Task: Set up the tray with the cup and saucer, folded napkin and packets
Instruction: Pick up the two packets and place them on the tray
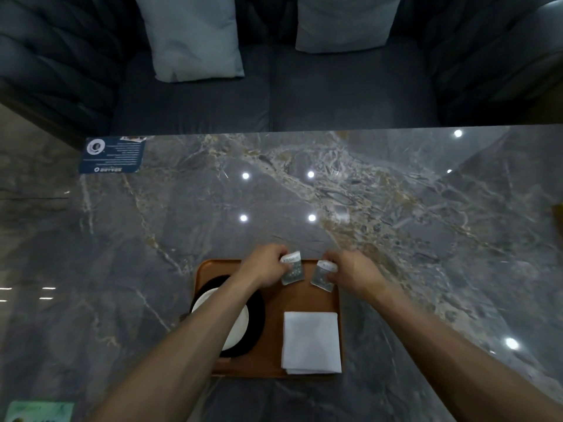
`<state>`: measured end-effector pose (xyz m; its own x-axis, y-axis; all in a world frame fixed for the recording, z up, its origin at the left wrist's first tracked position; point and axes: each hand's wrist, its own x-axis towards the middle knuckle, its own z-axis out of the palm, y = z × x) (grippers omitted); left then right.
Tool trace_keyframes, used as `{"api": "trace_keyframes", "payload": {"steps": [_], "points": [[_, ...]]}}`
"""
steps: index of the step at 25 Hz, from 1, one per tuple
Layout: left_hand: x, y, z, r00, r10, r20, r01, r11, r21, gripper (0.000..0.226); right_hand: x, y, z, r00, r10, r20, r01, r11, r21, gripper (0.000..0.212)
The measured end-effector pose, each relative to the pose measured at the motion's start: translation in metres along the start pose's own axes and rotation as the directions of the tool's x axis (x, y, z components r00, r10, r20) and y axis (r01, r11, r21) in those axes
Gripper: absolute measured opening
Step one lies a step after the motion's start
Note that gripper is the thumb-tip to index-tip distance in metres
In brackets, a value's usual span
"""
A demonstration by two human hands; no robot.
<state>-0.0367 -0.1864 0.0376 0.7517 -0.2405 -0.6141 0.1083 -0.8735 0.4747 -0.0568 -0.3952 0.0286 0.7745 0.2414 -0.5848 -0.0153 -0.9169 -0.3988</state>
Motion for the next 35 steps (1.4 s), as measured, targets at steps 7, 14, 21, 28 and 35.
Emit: {"api": "trace_keyframes", "payload": {"steps": [7, 14, 21, 28, 35], "points": [[-0.012, 0.004, 0.024, 0.999, 0.017, -0.046, -0.008, 0.982, 0.189, 0.014, -0.002, -0.009, 0.024, 0.992, -0.073, -0.104, 0.054, 0.983, -0.175, 0.021], [-0.017, 0.003, 0.044, 0.957, 0.159, -0.243, -0.035, 0.893, 0.448, 0.033, -0.013, -0.011, 0.035, 0.949, -0.129, -0.288, 0.041, 0.955, -0.293, 0.033], [-0.028, -0.004, 0.057, 0.906, 0.333, -0.261, -0.148, 0.828, 0.541, 0.028, -0.027, -0.006, 0.054, 0.915, -0.17, -0.367, 0.053, 0.95, -0.307, 0.043], [-0.031, -0.004, 0.065, 0.92, 0.304, -0.247, -0.137, 0.84, 0.524, 0.037, -0.03, -0.006, 0.061, 0.926, -0.112, -0.361, -0.004, 0.952, -0.306, 0.048], [-0.033, -0.004, 0.067, 0.931, 0.26, -0.254, -0.1, 0.855, 0.509, 0.041, -0.034, 0.002, 0.065, 0.91, -0.158, -0.384, 0.017, 0.938, -0.346, 0.044]]}}
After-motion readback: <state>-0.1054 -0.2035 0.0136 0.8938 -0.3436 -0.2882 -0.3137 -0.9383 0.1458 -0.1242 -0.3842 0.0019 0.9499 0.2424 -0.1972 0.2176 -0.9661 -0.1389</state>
